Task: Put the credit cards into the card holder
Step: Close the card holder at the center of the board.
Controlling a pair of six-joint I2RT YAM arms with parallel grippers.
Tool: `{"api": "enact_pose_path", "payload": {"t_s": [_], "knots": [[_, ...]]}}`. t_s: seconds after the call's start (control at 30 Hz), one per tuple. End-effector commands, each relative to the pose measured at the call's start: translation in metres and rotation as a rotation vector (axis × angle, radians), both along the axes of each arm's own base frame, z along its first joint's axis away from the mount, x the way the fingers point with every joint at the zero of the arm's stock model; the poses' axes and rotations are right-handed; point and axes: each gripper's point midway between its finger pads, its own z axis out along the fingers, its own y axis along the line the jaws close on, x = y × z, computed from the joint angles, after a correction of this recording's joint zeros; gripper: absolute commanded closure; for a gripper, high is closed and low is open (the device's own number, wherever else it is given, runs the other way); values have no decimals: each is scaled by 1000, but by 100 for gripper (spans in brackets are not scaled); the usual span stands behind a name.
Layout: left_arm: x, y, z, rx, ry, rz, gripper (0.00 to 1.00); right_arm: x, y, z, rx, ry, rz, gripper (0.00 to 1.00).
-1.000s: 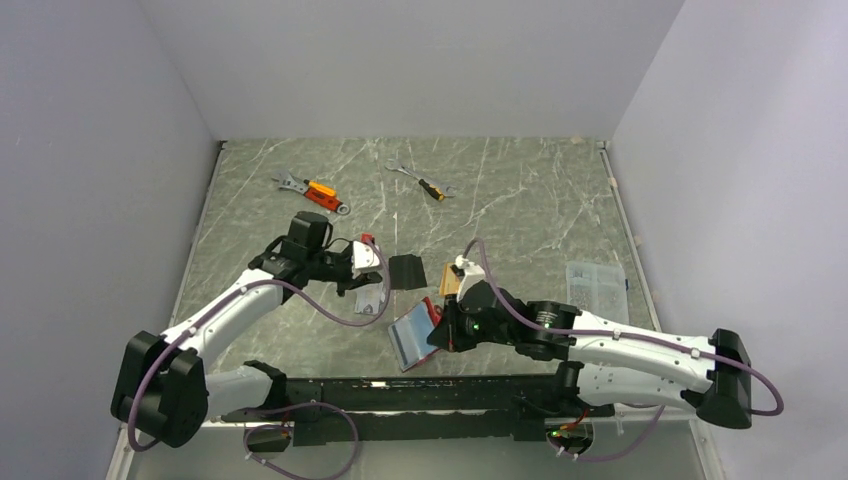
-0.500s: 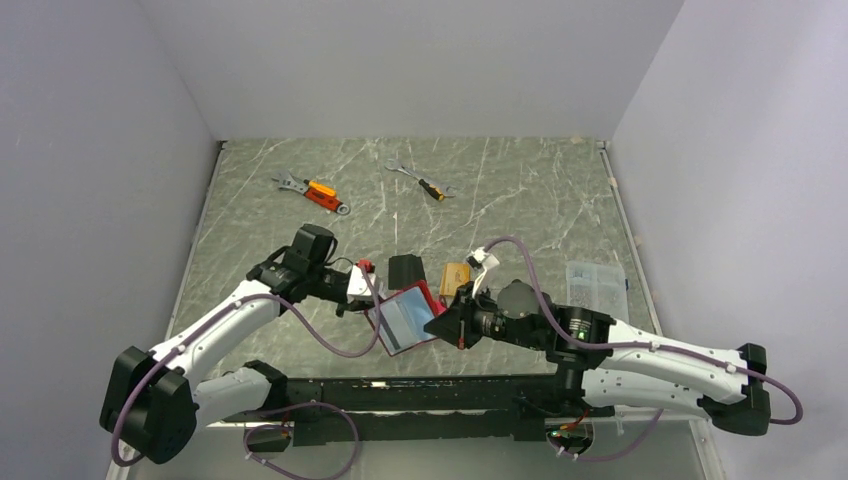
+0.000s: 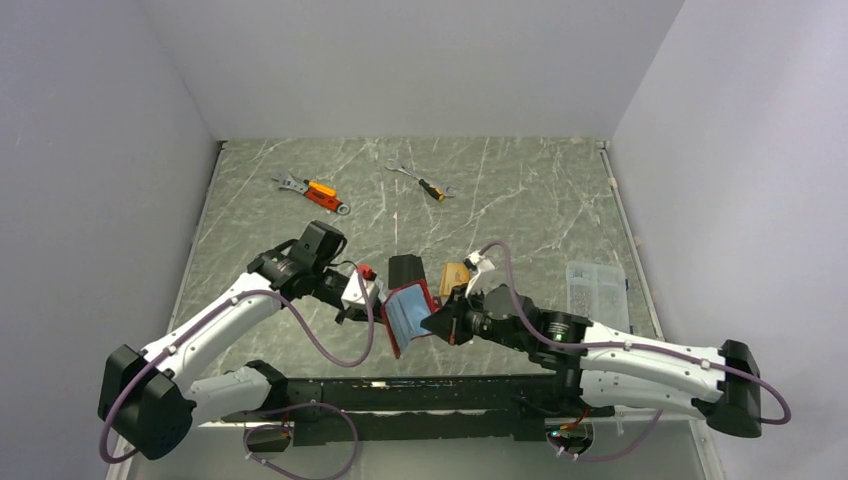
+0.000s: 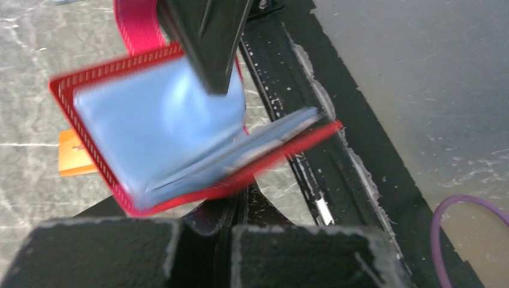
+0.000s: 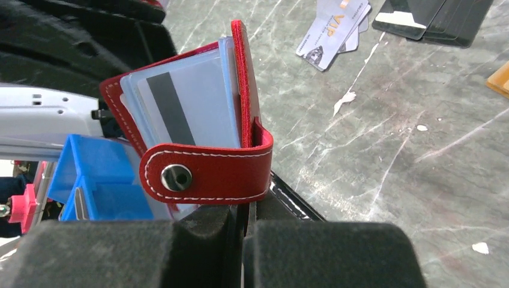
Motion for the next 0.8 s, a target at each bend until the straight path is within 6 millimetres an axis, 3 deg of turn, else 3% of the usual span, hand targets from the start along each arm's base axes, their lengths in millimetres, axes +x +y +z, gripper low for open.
{"api": "enact_pose_path", "payload": {"t_s": [0.0, 0.17, 0.4, 0.63, 0.77], "knots": [[-11, -13, 13, -73, 83, -66, 100, 2, 26, 5, 120, 29, 55, 100], [5, -27, -11, 1, 56, -4, 100, -6, 34, -14, 115, 96, 136, 100], [19, -39, -88, 251, -149, 43, 100, -8, 12, -63, 150, 223, 97, 100], [25, -53, -124, 446, -181, 12, 100, -9, -3, -122, 96, 345, 58, 100], [19, -57, -130, 459, -193, -13, 100, -13, -9, -145, 78, 394, 30, 100]]}}
